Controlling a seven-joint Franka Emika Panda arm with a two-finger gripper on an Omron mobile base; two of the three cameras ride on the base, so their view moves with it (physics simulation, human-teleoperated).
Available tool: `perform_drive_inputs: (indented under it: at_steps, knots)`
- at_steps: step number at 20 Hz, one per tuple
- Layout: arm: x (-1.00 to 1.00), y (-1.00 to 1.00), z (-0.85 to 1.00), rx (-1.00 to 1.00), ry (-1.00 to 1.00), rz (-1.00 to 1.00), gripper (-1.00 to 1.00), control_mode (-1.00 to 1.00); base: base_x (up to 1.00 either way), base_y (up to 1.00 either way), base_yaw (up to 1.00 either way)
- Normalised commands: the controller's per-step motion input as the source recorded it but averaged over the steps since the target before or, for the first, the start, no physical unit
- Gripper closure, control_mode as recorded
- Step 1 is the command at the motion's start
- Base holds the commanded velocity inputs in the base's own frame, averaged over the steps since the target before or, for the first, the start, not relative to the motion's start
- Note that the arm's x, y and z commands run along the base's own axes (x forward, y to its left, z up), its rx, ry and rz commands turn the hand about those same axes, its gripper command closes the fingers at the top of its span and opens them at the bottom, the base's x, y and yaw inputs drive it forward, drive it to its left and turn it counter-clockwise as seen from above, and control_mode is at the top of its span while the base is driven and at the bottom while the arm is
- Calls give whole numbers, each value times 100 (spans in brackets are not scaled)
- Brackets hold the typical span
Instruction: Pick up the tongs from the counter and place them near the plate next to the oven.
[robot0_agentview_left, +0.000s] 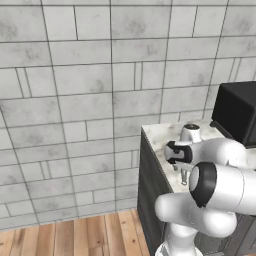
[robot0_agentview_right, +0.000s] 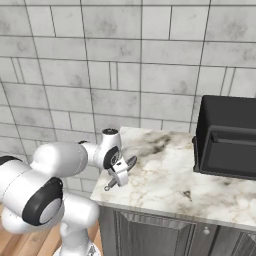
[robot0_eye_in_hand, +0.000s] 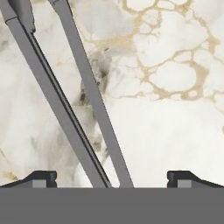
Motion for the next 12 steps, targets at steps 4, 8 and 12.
perform_drive_inputs:
  at_steps: [4, 8, 12]
  knots:
    - [16, 0, -29, 0, -1, 0, -100, -100, 0, 0, 0]
    - [15, 0, -36, 0, -2, 0, -100, -100, 0, 0, 0]
    - [15, 0, -45, 0, -4, 0, -100, -100, 0, 0, 0]
